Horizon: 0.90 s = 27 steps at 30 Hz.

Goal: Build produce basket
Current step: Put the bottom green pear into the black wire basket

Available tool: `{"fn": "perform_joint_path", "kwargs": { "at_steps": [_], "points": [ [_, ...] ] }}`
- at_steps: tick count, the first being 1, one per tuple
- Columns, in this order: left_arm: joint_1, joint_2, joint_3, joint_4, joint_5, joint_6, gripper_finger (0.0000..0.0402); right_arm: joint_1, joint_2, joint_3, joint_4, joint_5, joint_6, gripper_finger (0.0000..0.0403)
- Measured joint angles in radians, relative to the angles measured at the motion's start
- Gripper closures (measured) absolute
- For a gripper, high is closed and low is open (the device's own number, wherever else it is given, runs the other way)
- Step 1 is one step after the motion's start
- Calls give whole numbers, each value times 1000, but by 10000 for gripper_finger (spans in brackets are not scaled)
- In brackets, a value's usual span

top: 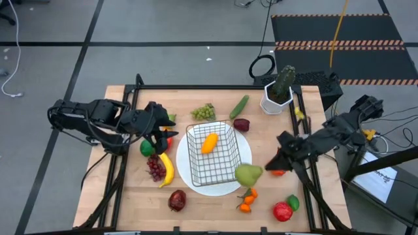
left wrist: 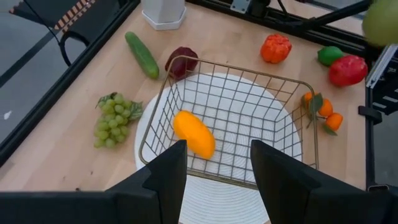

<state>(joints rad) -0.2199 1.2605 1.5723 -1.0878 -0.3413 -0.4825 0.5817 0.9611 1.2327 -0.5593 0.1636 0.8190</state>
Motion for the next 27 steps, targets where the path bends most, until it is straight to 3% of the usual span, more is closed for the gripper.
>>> {"fn": "perform_joint_path", "kwargs": {
  "at_steps": [6, 13, 19, 27],
  "points": [
    [9, 0, 0, 1, 0, -24, 225, -5, 0, 21, 196, 207, -261, 401],
    [9, 0, 0, 1, 1, -27, 225, -52, 4, 21, 435, 338, -576, 401],
    [9, 0, 0, 1, 3, -29, 225, -102, 7, 21, 570, 369, -853, 401],
    [9, 0, 0, 1, 4, -51, 225, -157, 7, 21, 641, 368, -1088, 401]
  ]
}}
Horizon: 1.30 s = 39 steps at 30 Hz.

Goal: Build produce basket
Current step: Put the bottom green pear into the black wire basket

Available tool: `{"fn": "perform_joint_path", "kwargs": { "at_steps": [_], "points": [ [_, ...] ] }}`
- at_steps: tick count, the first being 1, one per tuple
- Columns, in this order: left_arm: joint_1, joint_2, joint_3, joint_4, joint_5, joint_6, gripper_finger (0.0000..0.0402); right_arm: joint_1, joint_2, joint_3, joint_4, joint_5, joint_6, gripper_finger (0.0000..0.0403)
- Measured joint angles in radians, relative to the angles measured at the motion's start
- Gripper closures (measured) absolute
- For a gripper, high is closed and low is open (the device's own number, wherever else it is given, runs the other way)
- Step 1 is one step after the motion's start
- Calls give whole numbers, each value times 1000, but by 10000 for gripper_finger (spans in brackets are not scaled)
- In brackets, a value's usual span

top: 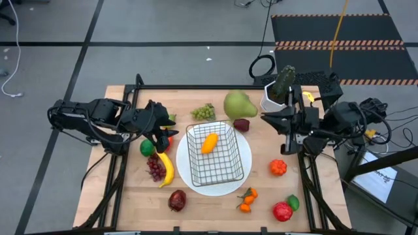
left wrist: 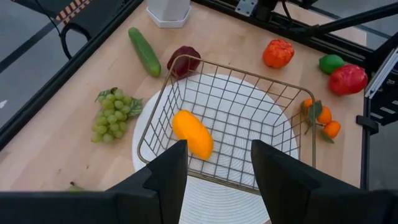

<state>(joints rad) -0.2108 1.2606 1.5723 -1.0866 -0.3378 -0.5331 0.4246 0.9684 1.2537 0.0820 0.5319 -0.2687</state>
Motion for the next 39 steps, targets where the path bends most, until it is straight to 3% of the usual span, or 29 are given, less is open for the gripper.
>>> {"fn": "perform_joint_path", "kwargs": {
  "at_steps": [8, 19, 27, 39],
  "points": [
    [0, 0, 0, 0, 0, 0, 225, -20, 0, 0, 63, -3, -63, 401],
    [0, 0, 0, 58, 0, 31, 225, -20, 25, 0, 65, -4, 97, 401],
    [0, 0, 0, 144, 24, 63, 225, -20, 34, 0, 64, -3, 302, 401],
    [0, 0, 0, 169, 26, 84, 225, -20, 35, -1, 63, 60, 878, 398]
  ]
}}
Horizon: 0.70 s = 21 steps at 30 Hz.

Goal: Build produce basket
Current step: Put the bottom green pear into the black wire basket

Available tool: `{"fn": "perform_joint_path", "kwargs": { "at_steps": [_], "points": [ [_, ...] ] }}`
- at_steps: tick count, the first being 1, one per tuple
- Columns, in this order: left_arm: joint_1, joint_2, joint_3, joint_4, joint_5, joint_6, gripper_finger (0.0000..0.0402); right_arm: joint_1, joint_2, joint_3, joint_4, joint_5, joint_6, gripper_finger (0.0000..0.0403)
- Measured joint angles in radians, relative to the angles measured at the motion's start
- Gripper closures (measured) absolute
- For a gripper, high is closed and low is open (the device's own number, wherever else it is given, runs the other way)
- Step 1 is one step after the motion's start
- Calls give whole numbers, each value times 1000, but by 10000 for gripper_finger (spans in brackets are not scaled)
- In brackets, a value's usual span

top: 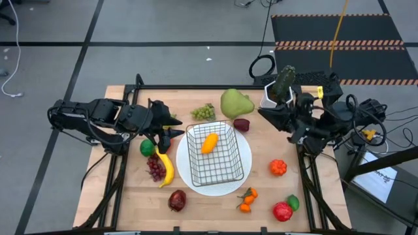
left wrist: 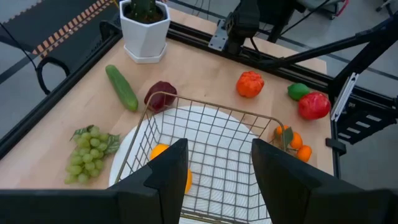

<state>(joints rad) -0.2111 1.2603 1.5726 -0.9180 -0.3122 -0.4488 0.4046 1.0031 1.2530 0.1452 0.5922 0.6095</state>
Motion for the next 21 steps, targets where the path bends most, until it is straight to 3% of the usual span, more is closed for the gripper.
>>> {"fn": "perform_joint_path", "kwargs": {
  "at_steps": [13, 21],
  "points": [
    [-4, 0, 0, 2, 0, 9, 225, 0, 0, -93, 6, 8, 400, 397],
    [-35, 0, 0, 3, 0, -5, 225, 0, 0, -156, 8, 5, 506, 397]
  ]
}}
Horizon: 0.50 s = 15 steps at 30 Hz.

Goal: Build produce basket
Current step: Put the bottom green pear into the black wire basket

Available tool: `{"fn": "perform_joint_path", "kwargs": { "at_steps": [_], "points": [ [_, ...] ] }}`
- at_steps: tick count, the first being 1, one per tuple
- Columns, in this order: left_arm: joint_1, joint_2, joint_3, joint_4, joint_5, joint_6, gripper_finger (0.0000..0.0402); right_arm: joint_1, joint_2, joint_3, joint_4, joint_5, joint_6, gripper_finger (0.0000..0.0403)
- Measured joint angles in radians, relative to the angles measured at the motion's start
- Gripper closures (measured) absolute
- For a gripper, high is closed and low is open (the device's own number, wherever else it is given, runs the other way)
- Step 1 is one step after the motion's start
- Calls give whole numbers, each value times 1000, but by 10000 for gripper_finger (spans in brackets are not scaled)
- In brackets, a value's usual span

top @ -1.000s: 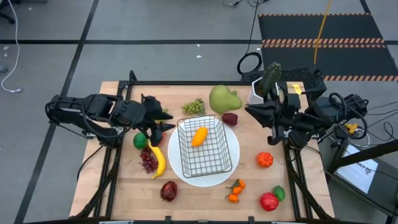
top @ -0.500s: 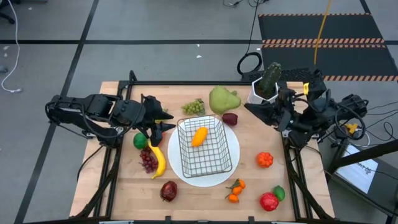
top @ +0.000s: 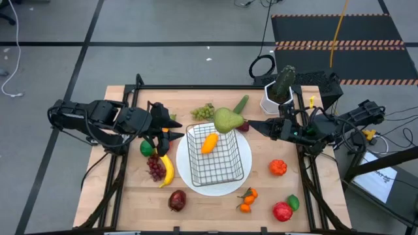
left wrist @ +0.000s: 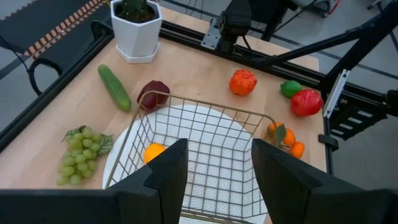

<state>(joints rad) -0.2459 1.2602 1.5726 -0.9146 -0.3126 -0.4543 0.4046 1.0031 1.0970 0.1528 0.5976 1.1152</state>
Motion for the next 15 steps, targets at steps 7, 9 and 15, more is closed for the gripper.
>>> {"fn": "perform_joint_path", "kwargs": {
  "at_steps": [7, 9, 15],
  "points": [
    [-34, 0, 0, 0, 0, -30, 225, 0, 0, -2, 1, -26, -56, 397],
    [-41, 0, 0, 0, 0, -30, 225, 2, -2, -2, 0, -26, -114, 397],
    [-42, 0, 0, 0, -3, -34, 225, 2, -2, -2, -8, -26, -380, 397]
  ]
}}
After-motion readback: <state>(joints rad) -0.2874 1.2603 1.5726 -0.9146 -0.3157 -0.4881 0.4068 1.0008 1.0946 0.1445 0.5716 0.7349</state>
